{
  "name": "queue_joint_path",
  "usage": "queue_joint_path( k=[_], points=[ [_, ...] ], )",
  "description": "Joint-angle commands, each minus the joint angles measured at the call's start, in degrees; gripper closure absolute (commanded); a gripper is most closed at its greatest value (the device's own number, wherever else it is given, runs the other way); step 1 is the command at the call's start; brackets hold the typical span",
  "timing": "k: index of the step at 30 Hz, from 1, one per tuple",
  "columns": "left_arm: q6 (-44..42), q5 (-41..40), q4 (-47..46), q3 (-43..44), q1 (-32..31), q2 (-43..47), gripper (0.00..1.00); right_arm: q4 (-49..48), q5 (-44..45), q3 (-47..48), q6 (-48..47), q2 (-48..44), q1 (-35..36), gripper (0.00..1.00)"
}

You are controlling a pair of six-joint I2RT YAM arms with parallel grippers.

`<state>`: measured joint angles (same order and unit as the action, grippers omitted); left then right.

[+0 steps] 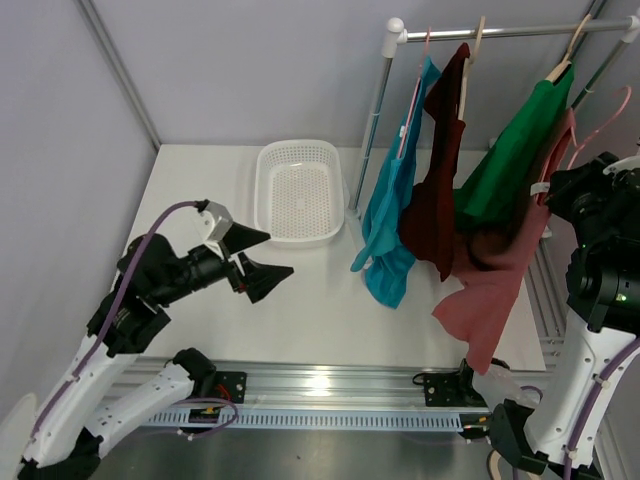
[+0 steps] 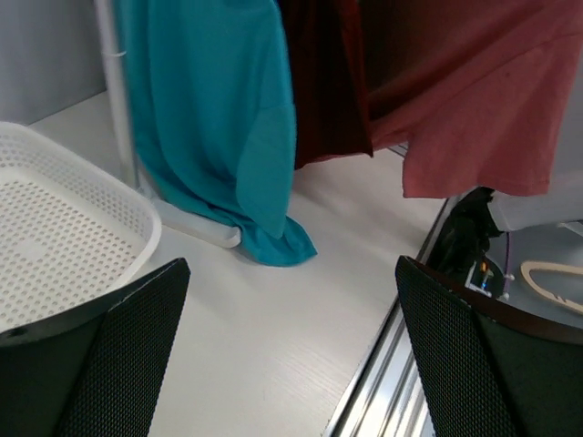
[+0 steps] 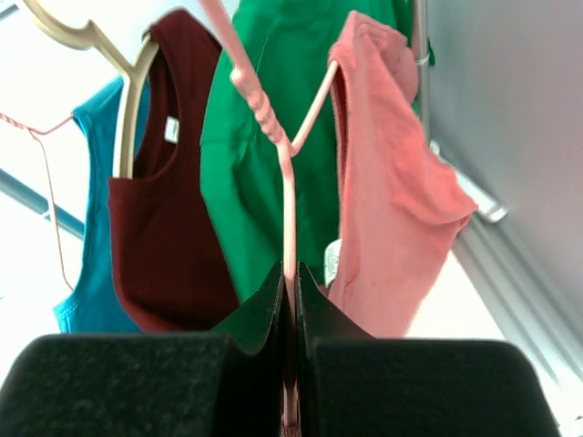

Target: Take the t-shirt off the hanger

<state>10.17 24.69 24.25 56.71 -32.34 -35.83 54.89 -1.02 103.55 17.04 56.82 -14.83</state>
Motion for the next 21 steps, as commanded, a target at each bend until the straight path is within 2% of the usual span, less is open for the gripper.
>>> queue_joint_path(
  k=[1,3,8,12,17,19,21],
  points=[
    [-4.9,-7.9,-2.1,4.8,-9.0,-4.8,0.01,0.0,0.9,-1.1,3.1,-0.7,1.1,1.00],
    [-6.1,-12.7,-1.8,8.2,-14.6,-9.0,0.00,-0.7,2.8,-1.9,4.0,-0.1,1.3,1.00],
    [-9.6,-17.8,-1.7,14.9,-23.0,-16.5,0.01,-2.2,2.4,-2.6,6.0,3.2,2.3,1.00],
    [-11.7,-20.5,-3.7,22.6,-28.9,-24.9,0.01,-4.8,11.0,-2.3,8.0,5.8,5.2,1.00],
    [-14.6,-24.4,-8.1,27.0,-35.3,-32.1,0.00,-6.6,19.2,-2.1,11.2,7.7,7.3,1.00],
    [-17.7,-28.7,-9.4,28.5,-37.6,-35.8,0.01,-6.5,23.8,-1.7,13.4,7.9,9.8,1.00],
    [-18.8,-29.3,-12.1,29.0,-40.2,-37.5,0.01,-5.8,26.8,-0.6,14.5,8.0,14.1,1.00]
  ],
)
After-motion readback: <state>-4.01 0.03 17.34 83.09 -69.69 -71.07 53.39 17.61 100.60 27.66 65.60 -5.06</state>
